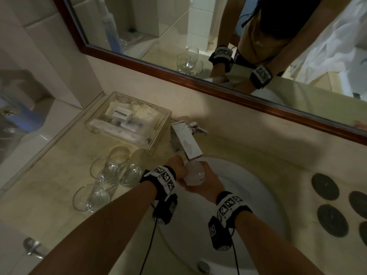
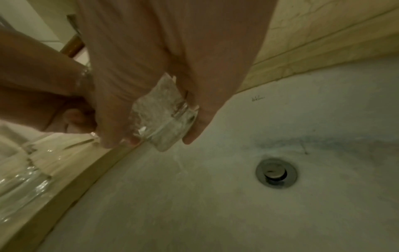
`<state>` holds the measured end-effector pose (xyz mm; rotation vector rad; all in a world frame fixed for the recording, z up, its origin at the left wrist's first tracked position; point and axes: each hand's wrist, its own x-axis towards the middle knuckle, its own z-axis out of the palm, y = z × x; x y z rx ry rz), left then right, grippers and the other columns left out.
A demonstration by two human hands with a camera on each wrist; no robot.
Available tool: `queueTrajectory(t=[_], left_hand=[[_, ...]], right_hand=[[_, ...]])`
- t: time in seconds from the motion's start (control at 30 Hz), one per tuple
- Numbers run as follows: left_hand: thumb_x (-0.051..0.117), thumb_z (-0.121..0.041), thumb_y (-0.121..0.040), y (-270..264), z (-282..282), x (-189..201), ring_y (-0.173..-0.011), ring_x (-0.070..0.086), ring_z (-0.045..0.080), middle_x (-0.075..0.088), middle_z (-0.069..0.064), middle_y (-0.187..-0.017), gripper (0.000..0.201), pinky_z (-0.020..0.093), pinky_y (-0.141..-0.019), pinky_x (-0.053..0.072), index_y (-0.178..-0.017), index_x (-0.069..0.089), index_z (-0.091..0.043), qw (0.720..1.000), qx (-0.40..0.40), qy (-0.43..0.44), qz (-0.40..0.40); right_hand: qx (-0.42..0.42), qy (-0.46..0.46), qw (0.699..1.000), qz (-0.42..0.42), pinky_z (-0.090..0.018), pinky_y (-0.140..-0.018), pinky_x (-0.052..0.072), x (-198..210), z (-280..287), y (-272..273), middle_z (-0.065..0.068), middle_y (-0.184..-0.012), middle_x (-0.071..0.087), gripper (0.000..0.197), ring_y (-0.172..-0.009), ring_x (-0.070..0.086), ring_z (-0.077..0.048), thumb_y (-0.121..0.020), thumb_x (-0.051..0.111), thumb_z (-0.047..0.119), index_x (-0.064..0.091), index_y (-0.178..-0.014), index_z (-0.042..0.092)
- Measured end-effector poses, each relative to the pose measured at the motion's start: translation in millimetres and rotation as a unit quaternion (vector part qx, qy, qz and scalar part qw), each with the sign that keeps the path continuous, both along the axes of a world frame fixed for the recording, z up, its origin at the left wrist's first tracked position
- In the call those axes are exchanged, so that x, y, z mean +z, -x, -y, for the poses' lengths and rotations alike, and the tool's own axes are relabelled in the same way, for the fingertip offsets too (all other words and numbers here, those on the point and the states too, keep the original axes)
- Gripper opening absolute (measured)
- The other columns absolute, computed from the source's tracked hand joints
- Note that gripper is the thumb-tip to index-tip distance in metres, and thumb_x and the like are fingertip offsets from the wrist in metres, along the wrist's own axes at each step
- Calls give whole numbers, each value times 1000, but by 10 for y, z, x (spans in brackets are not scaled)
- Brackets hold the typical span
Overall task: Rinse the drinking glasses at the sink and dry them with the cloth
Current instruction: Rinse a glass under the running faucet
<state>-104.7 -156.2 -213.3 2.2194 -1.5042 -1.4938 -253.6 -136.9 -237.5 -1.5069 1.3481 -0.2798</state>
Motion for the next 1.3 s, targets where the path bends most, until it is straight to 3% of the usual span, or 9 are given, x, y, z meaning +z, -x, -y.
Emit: queueTrajectory(t=[0.1, 0.27, 0.43, 0.67, 0.8, 1.0, 1.1, 1.2, 1.3], left_hand=[[49, -13, -94, -22, -68, -13, -49, 65, 20, 64, 18, -82, 25, 33, -52, 57, -102, 54, 10, 995, 42, -22, -93], [43, -15, -97, -7, -193, -86, -58, 55, 24, 57, 17, -98, 34, 31, -50, 44, -128, 47, -1, 985, 85, -20, -146], [47, -13, -95, -36, -310, -200, -119, 51, 29, 54, 12, -130, 30, 30, -99, 39, -122, 57, -7, 990, -112, 76, 37], [57, -39, -91, 8, -411, -238, -142, 22, 27, 18, 11, -156, 83, 34, -114, 18, -152, 7, -13, 959, -235, 91, 128], [68, -26, -86, 101, -382, -277, -142, 25, 25, 20, 13, -156, 97, 31, -114, 22, -150, -3, -8, 988, -145, 59, 4], [79, -7, -74, 6, -309, -215, -126, 47, 29, 43, 14, -141, 84, 34, -104, 40, -144, 32, -6, 991, 10, 72, -111], [75, 4, -73, -54, -282, -231, -99, 60, 29, 60, 18, -116, 63, 34, -75, 55, -131, 51, -4, 951, 153, 37, -266], [78, 4, -67, -59, -265, -243, -90, 65, 31, 64, 24, -113, 55, 39, -75, 58, -118, 59, 4, 906, 239, 39, -346], [61, 9, -85, -74, -303, -247, -59, 65, 20, 64, 17, -81, 17, 26, -55, 55, -102, 57, 7, 869, 309, 33, -384]], right_hand=[[19, 27, 996, -77, -32, -87, 51, 3, 98, 30, 1, -121, 58, 78, -109, 59, -19, -67, 84, 22, 41, -132, 14], [131, 63, 956, -255, -36, -89, 49, 65, 249, 102, -6, -125, 53, 91, -114, 53, -26, -66, 80, 43, 32, -138, 17], [219, 56, 906, -358, -42, -105, 40, 45, 267, 179, -13, -139, 41, 107, -130, 36, -34, -69, 78, 49, 15, -150, 19], [270, 95, 878, -383, -45, -105, 39, 48, 242, 73, -13, -138, 36, 93, -133, 27, -35, -71, 79, 40, 25, -143, 18], [272, 113, 881, -372, -43, -107, 37, 72, 280, -42, -13, -135, 41, 86, -133, 29, -36, -71, 80, 39, 34, -138, 12], [250, 116, 911, -306, -34, -103, 37, 126, 348, -3, -8, -128, 52, 91, -123, 43, -28, -64, 84, 48, 43, -136, 11], [216, 83, 943, -237, -33, -100, 42, 154, 376, 76, -4, -128, 55, 96, -122, 47, -24, -62, 86, 49, 42, -140, 13], [209, 74, 950, -221, -34, -102, 40, 162, 344, 74, -2, -135, 51, 95, -124, 45, -23, -65, 82, 55, 40, -141, 16], [176, 58, 968, -168, -34, -105, 39, 185, 287, 54, -2, -138, 47, 89, -128, 45, -23, -69, 81, 51, 40, -141, 15]])
